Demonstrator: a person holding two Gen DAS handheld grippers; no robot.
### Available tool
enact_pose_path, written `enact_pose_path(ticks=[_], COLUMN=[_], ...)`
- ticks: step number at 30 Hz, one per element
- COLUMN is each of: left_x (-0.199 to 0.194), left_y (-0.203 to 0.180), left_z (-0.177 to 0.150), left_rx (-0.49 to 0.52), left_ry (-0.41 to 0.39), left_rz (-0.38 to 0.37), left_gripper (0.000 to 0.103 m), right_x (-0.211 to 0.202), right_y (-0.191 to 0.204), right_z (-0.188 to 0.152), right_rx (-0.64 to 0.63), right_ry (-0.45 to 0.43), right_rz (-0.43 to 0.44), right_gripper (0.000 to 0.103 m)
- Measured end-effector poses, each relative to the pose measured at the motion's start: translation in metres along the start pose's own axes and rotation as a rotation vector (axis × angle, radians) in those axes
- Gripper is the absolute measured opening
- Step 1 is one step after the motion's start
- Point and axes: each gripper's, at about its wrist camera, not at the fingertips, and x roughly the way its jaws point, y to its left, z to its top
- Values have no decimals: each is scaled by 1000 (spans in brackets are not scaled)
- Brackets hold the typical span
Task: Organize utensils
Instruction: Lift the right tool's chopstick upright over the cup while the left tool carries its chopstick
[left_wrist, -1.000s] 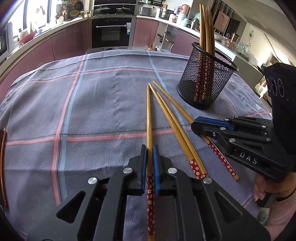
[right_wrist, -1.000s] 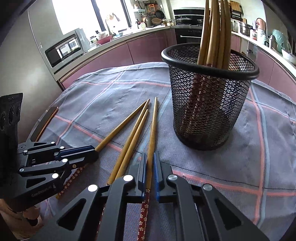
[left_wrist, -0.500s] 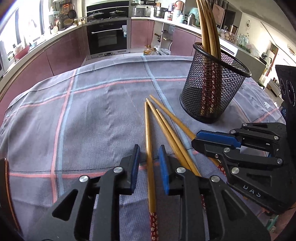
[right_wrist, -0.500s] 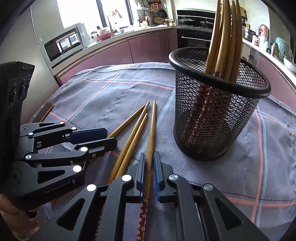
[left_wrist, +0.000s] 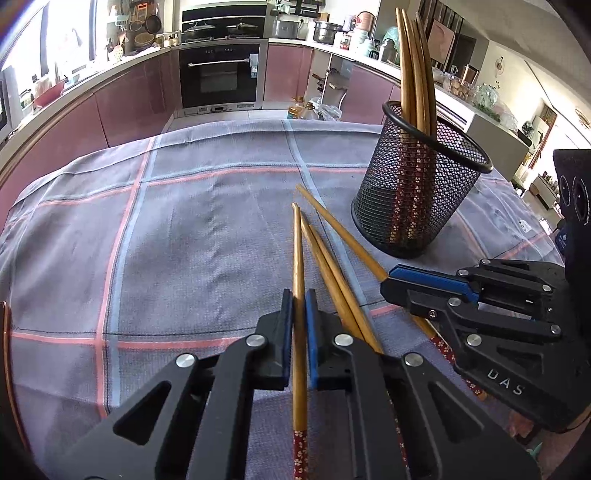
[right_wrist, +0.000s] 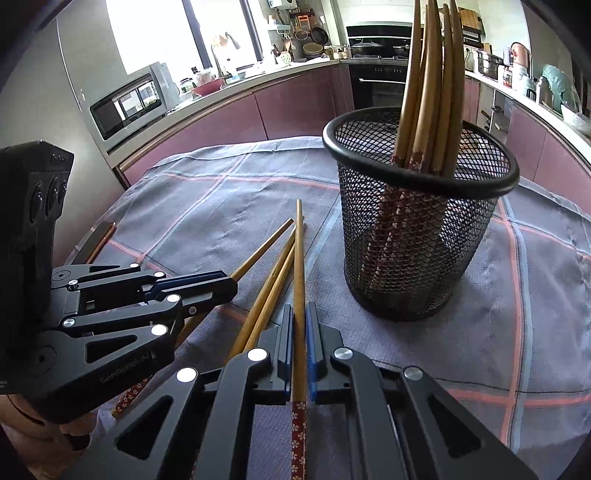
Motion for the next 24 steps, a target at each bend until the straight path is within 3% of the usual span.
enact_pose_path(ticks=[14, 24], left_x=[-33, -67], left_y=[-6, -1], left_z=[0, 11], left_rx=[-4, -17], left_ry=[-54, -106], left_rz=[-70, -200], left_gripper=[7, 7], right_x=[-41, -79], right_y=[3, -13], right_z=[-2, 3], right_rx=[7, 59], right_ry=[-88, -180], right_rz=[82, 137], right_gripper=[6, 6])
